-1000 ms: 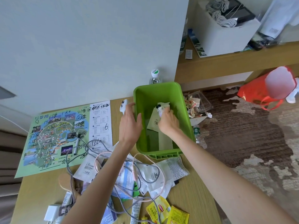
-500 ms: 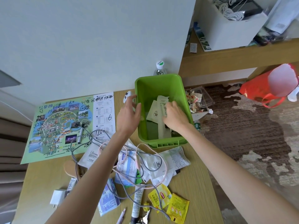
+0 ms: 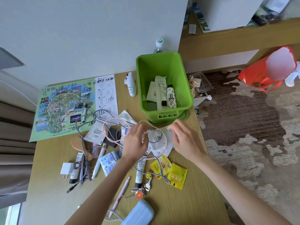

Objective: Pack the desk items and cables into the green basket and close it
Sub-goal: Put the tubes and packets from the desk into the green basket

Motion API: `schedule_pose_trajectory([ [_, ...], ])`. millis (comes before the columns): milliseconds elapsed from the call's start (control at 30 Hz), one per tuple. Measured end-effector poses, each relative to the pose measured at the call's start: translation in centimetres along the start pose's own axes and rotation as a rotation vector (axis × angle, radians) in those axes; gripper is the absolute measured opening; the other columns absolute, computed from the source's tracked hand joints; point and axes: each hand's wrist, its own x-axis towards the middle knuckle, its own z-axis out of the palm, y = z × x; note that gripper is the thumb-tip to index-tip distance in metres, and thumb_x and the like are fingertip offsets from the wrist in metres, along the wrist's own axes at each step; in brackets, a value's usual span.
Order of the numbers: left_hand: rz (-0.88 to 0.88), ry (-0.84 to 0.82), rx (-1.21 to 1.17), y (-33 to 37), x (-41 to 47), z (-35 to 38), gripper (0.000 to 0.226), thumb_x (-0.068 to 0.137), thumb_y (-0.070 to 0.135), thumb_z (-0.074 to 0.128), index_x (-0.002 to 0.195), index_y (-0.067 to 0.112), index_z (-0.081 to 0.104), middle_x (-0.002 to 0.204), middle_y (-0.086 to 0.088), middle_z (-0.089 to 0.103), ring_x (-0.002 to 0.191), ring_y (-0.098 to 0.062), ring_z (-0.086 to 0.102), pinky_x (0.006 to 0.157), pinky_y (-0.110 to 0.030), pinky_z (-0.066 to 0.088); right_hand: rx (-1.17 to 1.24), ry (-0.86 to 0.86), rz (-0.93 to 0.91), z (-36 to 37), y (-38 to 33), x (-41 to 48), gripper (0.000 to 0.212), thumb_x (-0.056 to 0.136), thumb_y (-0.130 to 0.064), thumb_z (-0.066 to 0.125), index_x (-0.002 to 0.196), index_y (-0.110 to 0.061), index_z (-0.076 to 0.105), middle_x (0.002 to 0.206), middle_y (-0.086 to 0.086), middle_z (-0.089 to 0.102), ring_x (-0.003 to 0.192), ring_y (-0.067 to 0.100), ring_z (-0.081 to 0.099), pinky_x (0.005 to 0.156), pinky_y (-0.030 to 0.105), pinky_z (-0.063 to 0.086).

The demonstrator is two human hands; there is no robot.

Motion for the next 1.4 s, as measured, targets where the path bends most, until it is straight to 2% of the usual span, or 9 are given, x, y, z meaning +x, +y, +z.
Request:
schedule_pose_trajectory([
  [100, 0.146, -0.236, 0.117, -0.7, -1.5, 1.3, 0.032, 0.091, 0.039, 0.058, 0.115, 0.018, 0.059, 0.112, 0.002, 0.058, 0.103, -0.021, 0.053, 0.08, -0.037, 0.048, -0.045, -0.188, 0.11, 2.2, 1.1, -1.3, 0.033, 0.078, 0.005, 0.059, 0.106, -0.012, 0.058, 0.107, -0.002, 0.052, 0.077, 0.007, 0.044, 0.056, 0.026, 0.043],
  [167, 0.203, -0.321, 0.228, -1.2, -1.8, 1.7, 0.047, 0.087, 0.049, 0.06, 0.123, 0.02, 0.056, 0.119, 0.003, 0.056, 0.109, -0.022, 0.052, 0.089, -0.036, 0.043, -0.108, -0.314, 0.13, 3.2, 1.9, -1.6, 0.051, 0.078, 0.0, 0.06, 0.126, -0.013, 0.05, 0.13, 0.0, 0.046, 0.112, 0.016, 0.048, 0.083, 0.035, 0.052],
  [267, 0.226, -0.403, 0.332, -1.9, -1.8, 1.8, 0.066, 0.082, 0.063, 0.056, 0.133, 0.021, 0.048, 0.127, 0.005, 0.049, 0.118, -0.02, 0.046, 0.104, -0.036, 0.032, -0.125, -0.457, 0.102, 3.9, 2.3, -1.1, 0.07, 0.08, -0.002, 0.059, 0.144, -0.014, 0.034, 0.152, 0.002, 0.03, 0.14, 0.02, 0.028, 0.109, 0.037, 0.037],
  [400, 0.234, -0.453, 0.501, -1.5, -2.8, 2.3, 0.092, 0.07, 0.084, 0.04, 0.137, 0.02, 0.042, 0.134, 0.004, 0.043, 0.127, -0.021, 0.039, 0.116, -0.043, 0.016, -0.147, -0.516, 0.05, 4.4, 2.5, -0.2, 0.063, 0.089, -0.014, 0.057, 0.146, -0.018, 0.03, 0.155, -0.001, 0.029, 0.144, 0.019, 0.023, 0.117, 0.037, 0.023],
  [833, 0.121, -0.226, 0.448, 0.3, -2.8, 3.1, 0.025, 0.085, 0.028, 0.062, 0.103, 0.011, 0.056, 0.099, -0.003, 0.056, 0.094, -0.025, 0.056, 0.099, -0.04, 0.042, -0.295, -0.426, -0.05, 4.0, 2.4, 0.3, 0.027, 0.093, -0.012, 0.049, 0.119, -0.015, 0.058, 0.114, 0.002, 0.068, 0.109, 0.022, 0.061, 0.101, 0.039, 0.04],
  [1033, 0.1, -0.098, 0.304, 1.8, -0.7, 0.9, 0.024, 0.071, -0.01, 0.061, 0.09, 0.004, 0.057, 0.076, -0.009, 0.058, 0.064, -0.029, 0.057, 0.065, -0.039, 0.05, -0.238, -0.292, -0.055, 2.5, 2.2, 0.1, 0.017, 0.091, -0.007, 0.053, 0.104, -0.014, 0.061, 0.092, -0.001, 0.071, 0.088, 0.019, 0.065, 0.091, 0.037, 0.045],
  [1100, 0.075, -0.024, 0.193, 1.6, 0.1, -0.3, 0.018, 0.077, -0.007, 0.065, 0.086, 0.005, 0.056, 0.069, -0.008, 0.058, 0.056, -0.024, 0.052, 0.055, -0.032, 0.045, -0.193, -0.239, 0.018, 1.9, 2.3, 0.0, 0.008, 0.091, -0.008, 0.052, 0.095, -0.012, 0.058, 0.073, -0.003, 0.063, 0.068, 0.021, 0.06, 0.066, 0.029, 0.046],
  [1167, -0.025, 0.018, 0.09, 0.8, 0.6, -1.3, 0.009, 0.086, 0.006, 0.062, 0.09, 0.009, 0.054, 0.074, -0.005, 0.062, 0.062, -0.021, 0.052, 0.056, -0.028, 0.038, -0.084, -0.199, 0.169, 1.6, 2.6, 0.2, 0.014, 0.092, -0.011, 0.052, 0.079, -0.013, 0.047, 0.056, -0.007, 0.043, 0.047, 0.018, 0.043, 0.042, 0.023, 0.024],
  [1400, -0.284, 0.187, -0.229, -1.9, -0.3, -3.7, 0.006, 0.093, 0.013, 0.061, 0.098, 0.009, 0.061, 0.083, 0.003, 0.065, 0.077, -0.014, 0.064, 0.072, -0.033, 0.053, 0.61, -0.41, 0.618, 3.8, 1.0, 1.7, 0.033, 0.078, -0.015, 0.077, 0.072, -0.014, 0.045, 0.068, 0.0, 0.04, 0.062, 0.014, 0.039, 0.059, 0.029, 0.026],
])
